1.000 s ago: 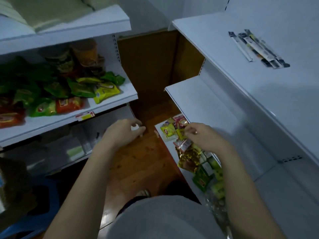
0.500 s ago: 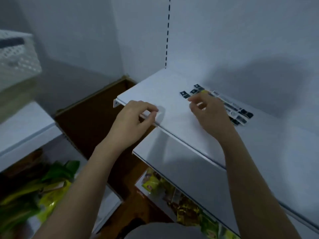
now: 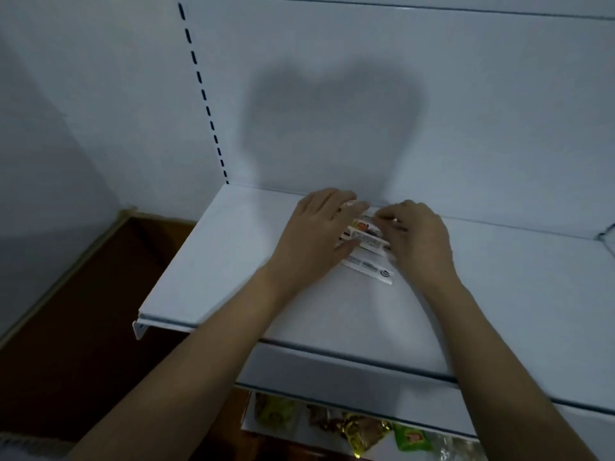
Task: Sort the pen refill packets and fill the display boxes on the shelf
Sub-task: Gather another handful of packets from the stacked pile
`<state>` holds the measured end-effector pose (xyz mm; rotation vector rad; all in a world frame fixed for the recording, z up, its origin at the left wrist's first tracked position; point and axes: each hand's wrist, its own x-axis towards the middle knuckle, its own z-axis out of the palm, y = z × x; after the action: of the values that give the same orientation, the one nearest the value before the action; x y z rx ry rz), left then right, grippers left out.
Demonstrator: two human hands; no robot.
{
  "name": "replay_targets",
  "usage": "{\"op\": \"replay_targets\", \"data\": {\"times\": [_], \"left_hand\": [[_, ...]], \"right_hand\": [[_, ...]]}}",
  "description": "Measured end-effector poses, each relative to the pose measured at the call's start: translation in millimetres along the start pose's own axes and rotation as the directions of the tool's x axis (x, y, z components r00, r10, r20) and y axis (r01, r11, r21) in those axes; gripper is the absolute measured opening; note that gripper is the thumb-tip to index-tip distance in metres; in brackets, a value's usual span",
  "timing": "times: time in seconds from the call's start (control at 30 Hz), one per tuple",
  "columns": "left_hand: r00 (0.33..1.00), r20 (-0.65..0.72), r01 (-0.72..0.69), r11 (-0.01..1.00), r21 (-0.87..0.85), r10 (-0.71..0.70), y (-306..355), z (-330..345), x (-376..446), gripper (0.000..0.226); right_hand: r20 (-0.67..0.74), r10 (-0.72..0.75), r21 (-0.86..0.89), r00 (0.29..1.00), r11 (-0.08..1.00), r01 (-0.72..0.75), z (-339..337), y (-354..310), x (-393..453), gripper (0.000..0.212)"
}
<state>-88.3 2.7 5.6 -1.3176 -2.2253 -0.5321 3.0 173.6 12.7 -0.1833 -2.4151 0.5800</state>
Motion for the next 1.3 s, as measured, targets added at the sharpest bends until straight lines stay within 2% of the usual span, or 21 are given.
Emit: {"op": "replay_targets", "data": {"times": [0.07,0.13,0.2,0.27,0.3,0.33,0.4,0.43,0.5,0.57,0.63,0.73,0.8,0.87,0.93,0.97,1.03,1.13,1.2,1.3], "left_hand": [[0.997,-0.022,-0.072,0.994,0.081,0.074,-4.6,8.7,4.1,0.042],[0.994,-0.066,-0.080,0.989,0.123,0.089,-5.0,15.0,1.4,0.029],[0.998,-0.063,-0.020,0.995,0.098,0.026,-8.1,15.5,-3.6,0.025],[0.993,-0.067,0.103,0.994,0.037,-0.101,-19.0,13.0,-7.1,0.022],[0.983,-0.071,0.167,0.986,-0.007,-0.167,-25.2,11.5,-8.3,0.018],[0.973,-0.083,0.211,0.976,-0.059,-0.216,-30.2,8.7,-8.7,0.020],[0.962,-0.099,0.243,0.962,-0.126,-0.256,-32.4,3.1,-8.1,0.038],[0.962,-0.105,0.240,0.963,-0.119,-0.253,-30.0,1.5,-7.2,0.044],[0.971,-0.124,0.200,0.979,-0.049,-0.205,-22.2,0.9,-5.7,0.042],[0.981,-0.154,0.123,0.992,0.004,-0.121,-13.1,2.5,-4.3,0.029],[0.987,-0.163,0.012,0.999,0.039,-0.006,-4.1,6.9,-3.4,0.027],[0.986,-0.118,-0.114,0.992,0.058,0.120,-0.2,15.4,-2.8,0.045],[0.984,-0.116,-0.128,0.990,0.063,0.135,-3.7,18.8,-3.0,0.041],[0.984,-0.133,-0.110,0.991,0.077,0.119,-8.4,19.4,-3.7,0.030],[0.990,-0.130,-0.045,0.996,0.077,0.054,-12.9,17.6,-5.0,0.022],[0.991,-0.132,0.014,0.998,0.069,-0.004,-15.6,15.5,-5.7,0.021],[0.981,-0.143,0.138,0.990,0.039,-0.131,-22.1,11.3,-6.5,0.023],[0.966,-0.139,0.217,0.976,-0.005,-0.216,-26.7,10.1,-6.9,0.025],[0.971,-0.127,0.200,0.980,-0.020,-0.201,-22.3,10.9,-6.0,0.023],[0.970,-0.179,0.160,0.986,-0.054,-0.167,-9.1,6.9,-4.3,0.023]], "right_hand": [[0.065,-0.078,0.125,0.995,0.990,0.070,2.3,-5.6,-2.5,0.009],[0.111,-0.073,0.234,0.991,0.971,0.045,3.0,-11.0,-4.0,0.010],[0.099,0.073,0.374,0.992,0.921,-0.105,-2.2,-11.9,-5.4,0.017],[0.104,0.250,0.502,0.963,0.822,-0.268,-9.5,-5.4,-8.2,0.018],[0.124,0.272,0.471,0.954,0.830,-0.298,-12.1,1.1,-9.2,0.013],[0.163,0.235,0.350,0.958,0.894,-0.278,-13.8,8.8,-9.4,0.009],[0.299,0.144,0.050,0.943,0.985,-0.166,-11.4,21.0,-11.5,0.020],[0.338,0.114,-0.024,0.934,0.993,-0.112,-9.0,22.8,-11.7,0.025],[0.273,0.055,-0.061,0.960,0.997,-0.040,-6.2,18.3,-10.6,0.021],[0.157,0.022,-0.052,0.987,0.999,-0.014,-6.4,11.7,-11.1,0.015],[0.130,0.053,0.043,0.990,0.997,-0.059,-9.4,5.6,-11.4,0.015],[0.233,0.121,0.278,0.965,0.943,-0.186,-11.7,-2.9,-11.4,0.026],[0.285,0.125,0.373,0.950,0.899,-0.230,-12.1,-7.6,-11.0,0.032],[0.278,0.131,0.502,0.952,0.825,-0.260,-12.3,-8.4,-9.7,0.027],[0.265,0.200,0.560,0.943,0.765,-0.320,-13.4,-3.7,-8.1,0.026],[0.247,0.234,0.519,0.940,0.787,-0.333,-13.3,0.9,-7.4,0.029],[0.215,0.257,0.295,0.942,0.903,-0.313,-12.0,12.1,-7.0,0.034],[0.292,0.218,-0.003,0.931,0.974,-0.227,-9.0,23.7,-9.6,0.032],[0.291,0.203,-0.050,0.935,0.979,-0.197,-7.2,25.2,-10.7,0.022],[0.168,0.157,0.005,0.973,0.987,-0.160,-10.6,20.1,-9.1,0.010]]}}
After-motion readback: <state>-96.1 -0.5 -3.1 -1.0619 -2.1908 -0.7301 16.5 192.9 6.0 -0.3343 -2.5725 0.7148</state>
